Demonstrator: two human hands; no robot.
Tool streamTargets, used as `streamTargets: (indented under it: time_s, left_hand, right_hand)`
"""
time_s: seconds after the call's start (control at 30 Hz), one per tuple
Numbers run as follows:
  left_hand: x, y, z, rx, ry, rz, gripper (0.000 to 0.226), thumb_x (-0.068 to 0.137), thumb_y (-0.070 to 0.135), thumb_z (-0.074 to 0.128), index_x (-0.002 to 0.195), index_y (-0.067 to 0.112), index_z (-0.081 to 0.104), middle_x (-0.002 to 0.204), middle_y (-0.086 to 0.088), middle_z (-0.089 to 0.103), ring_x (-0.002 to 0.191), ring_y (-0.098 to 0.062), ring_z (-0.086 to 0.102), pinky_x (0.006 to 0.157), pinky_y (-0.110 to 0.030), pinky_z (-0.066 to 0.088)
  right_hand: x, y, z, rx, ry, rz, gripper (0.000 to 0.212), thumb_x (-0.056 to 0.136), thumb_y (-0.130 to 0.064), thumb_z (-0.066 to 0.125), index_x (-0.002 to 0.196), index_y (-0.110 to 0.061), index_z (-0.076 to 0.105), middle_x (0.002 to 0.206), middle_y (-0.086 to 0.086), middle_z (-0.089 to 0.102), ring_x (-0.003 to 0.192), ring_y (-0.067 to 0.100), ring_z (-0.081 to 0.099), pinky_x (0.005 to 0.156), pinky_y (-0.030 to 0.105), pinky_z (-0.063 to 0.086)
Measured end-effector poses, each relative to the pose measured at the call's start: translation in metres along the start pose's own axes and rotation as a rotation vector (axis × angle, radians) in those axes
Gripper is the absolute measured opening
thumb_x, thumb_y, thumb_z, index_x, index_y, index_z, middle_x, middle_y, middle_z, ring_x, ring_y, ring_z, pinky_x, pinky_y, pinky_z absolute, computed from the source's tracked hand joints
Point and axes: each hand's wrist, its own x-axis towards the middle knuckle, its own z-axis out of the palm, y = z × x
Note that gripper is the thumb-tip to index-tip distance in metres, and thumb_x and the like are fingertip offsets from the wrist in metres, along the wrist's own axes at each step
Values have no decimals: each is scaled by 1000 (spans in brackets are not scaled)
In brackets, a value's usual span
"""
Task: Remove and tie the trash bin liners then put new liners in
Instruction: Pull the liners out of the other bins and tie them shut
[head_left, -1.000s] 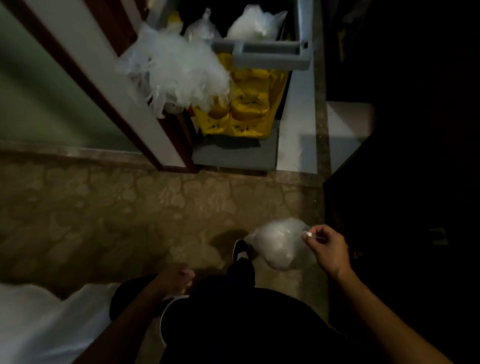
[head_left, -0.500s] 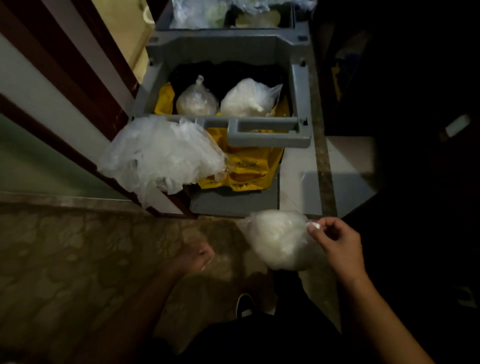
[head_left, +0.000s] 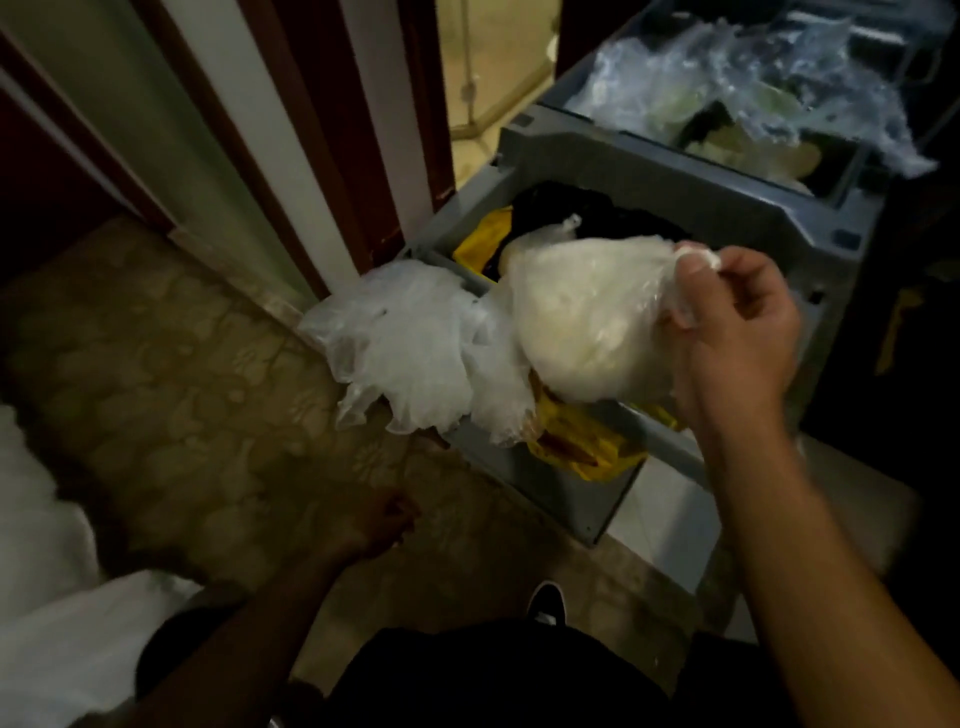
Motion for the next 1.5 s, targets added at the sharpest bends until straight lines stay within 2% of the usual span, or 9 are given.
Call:
streamTargets:
  time_s: [0.17, 0.33, 0.6, 0.73, 0.8, 0.93, 1.13, 1.3, 1.5]
  left_hand:
    - [-19, 15, 4, -87, 79, -28, 11, 100, 15, 58, 99, 14, 68, 94, -11, 73, 68, -13, 66, 51, -15, 47]
    - [-35, 9, 19, -126, 70, -115, 21, 105, 19, 49, 112, 6, 64, 104, -16, 69, 76, -14, 62, 54, -11, 45]
    - [-41, -5, 37, -179, 100, -232, 13, 101, 25, 56, 105, 18, 67, 93, -1, 73, 77, -17, 70, 60, -20, 48]
    - [-42, -6, 38, -197, 124, -254, 13, 101, 23, 57, 104, 17, 68, 93, -1, 73, 74, -14, 70, 58, -18, 47]
    - [-47, -9, 38, -203, 145, -252, 11, 101, 21, 57, 100, 17, 68, 92, -5, 73, 72, -15, 69, 56, -17, 47]
    - [-69, -30, 40, -266, 151, -312, 12, 100, 19, 56, 96, 22, 67, 92, -3, 74, 73, -16, 69, 62, -25, 51]
    - [-142, -101, 81, -496, 232, -486, 10, 100, 12, 57, 96, 14, 66, 87, -9, 70, 75, -24, 66, 69, -34, 51]
    - [-222, -169, 152, -630, 318, -699, 14, 100, 13, 53, 98, 9, 66, 81, -6, 69, 58, -17, 60, 45, -18, 41]
    - [-348, -238, 263, -906, 421, -876, 11, 98, 16, 58, 95, 13, 69, 81, -5, 72, 57, -15, 63, 47, -18, 44]
  right_hand:
    - [78, 24, 49, 5, -28, -28, 12, 87, -26, 74, 96, -25, 67, 99, -3, 74, 93, 18, 69, 91, 39, 60]
    - [138, 62, 86, -105, -107, -73, 12, 88, -20, 72, 97, -17, 66, 97, -3, 71, 87, 7, 67, 84, 24, 56]
    - [162, 133, 75, -711, -602, 239, 14, 91, -27, 73, 96, -16, 65, 83, -1, 63, 87, 18, 61, 70, 26, 45]
    - [149, 132, 72, -786, -630, 92, 29, 92, -25, 69, 118, -16, 66, 107, 2, 65, 100, 19, 62, 81, 29, 48]
    - [135, 124, 75, -754, -614, -69, 28, 89, -26, 69, 116, -19, 65, 113, 1, 66, 102, 17, 63, 83, 28, 51]
    - [75, 99, 94, -538, -726, -169, 11, 89, -29, 69, 99, -28, 64, 89, -14, 67, 82, 2, 65, 75, 18, 51]
    - [-63, 99, 109, -382, -1258, 44, 5, 95, -21, 69, 97, -25, 66, 81, -4, 71, 74, 11, 70, 67, 22, 57]
    - [-181, 157, 123, -689, -1724, 194, 6, 93, -25, 71, 95, -27, 66, 87, -6, 70, 80, 8, 67, 68, 19, 52]
    - [-343, 184, 152, -946, -2188, 118, 12, 94, -24, 70, 104, -18, 68, 94, 0, 70, 86, 15, 68, 78, 33, 56]
